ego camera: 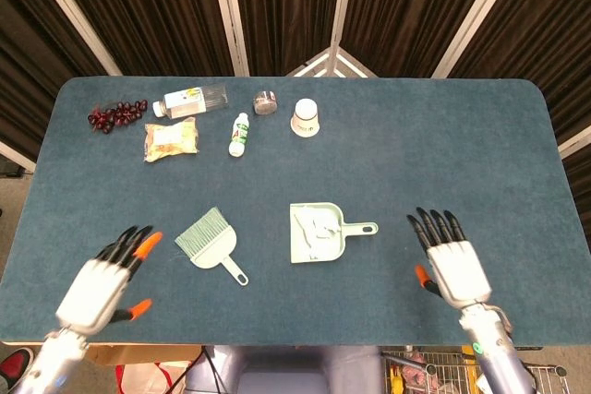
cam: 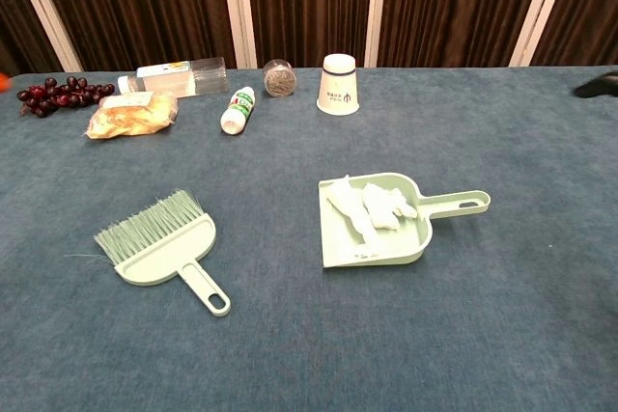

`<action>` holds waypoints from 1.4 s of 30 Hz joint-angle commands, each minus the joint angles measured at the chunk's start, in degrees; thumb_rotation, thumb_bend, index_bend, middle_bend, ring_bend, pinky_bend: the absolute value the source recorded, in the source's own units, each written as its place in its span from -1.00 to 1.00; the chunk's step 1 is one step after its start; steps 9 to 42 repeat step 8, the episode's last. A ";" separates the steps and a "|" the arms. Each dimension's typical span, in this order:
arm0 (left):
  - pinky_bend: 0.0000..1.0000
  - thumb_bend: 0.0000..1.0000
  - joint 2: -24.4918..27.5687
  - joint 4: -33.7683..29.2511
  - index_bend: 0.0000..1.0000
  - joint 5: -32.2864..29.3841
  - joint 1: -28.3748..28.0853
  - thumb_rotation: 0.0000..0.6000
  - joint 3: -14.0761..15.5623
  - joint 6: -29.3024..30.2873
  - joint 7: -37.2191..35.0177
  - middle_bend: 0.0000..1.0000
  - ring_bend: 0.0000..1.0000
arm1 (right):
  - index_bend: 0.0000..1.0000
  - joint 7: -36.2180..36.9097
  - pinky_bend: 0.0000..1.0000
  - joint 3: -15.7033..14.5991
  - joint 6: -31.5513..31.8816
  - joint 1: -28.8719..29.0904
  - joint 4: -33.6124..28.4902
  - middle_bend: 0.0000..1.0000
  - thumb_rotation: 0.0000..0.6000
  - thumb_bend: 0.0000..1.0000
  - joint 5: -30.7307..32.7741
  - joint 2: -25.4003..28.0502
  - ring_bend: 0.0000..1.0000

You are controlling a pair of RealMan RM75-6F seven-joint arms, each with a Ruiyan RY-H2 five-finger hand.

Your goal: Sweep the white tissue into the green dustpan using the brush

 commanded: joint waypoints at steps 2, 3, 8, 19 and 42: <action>-0.83 -1.00 -0.86 9.22 -1.00 7.02 8.23 1.00 4.30 7.17 -7.64 -1.00 -1.00 | -1.00 9.56 -1.00 -5.62 6.98 -7.57 5.69 -1.00 1.00 -0.22 -7.74 3.36 -1.00; -0.84 -1.00 -1.13 11.18 -1.00 7.73 9.35 1.00 4.00 8.45 -8.30 -1.00 -1.00 | -1.00 10.95 -1.00 -6.12 8.15 -8.73 7.00 -1.00 1.00 -0.22 -8.71 3.58 -1.00; -0.86 -1.00 -1.33 16.71 -1.00 7.85 12.57 1.00 2.84 10.45 -10.95 -1.00 -1.00 | -1.00 17.18 -1.00 -6.70 13.21 -12.80 12.69 -1.00 1.00 -0.22 -11.87 4.67 -1.00; -0.86 -1.00 -1.33 16.71 -1.00 7.85 12.57 1.00 2.84 10.45 -10.95 -1.00 -1.00 | -1.00 17.18 -1.00 -6.70 13.21 -12.80 12.69 -1.00 1.00 -0.22 -11.87 4.67 -1.00; -0.86 -1.00 -1.33 16.71 -1.00 7.85 12.57 1.00 2.84 10.45 -10.95 -1.00 -1.00 | -1.00 17.18 -1.00 -6.70 13.21 -12.80 12.69 -1.00 1.00 -0.22 -11.87 4.67 -1.00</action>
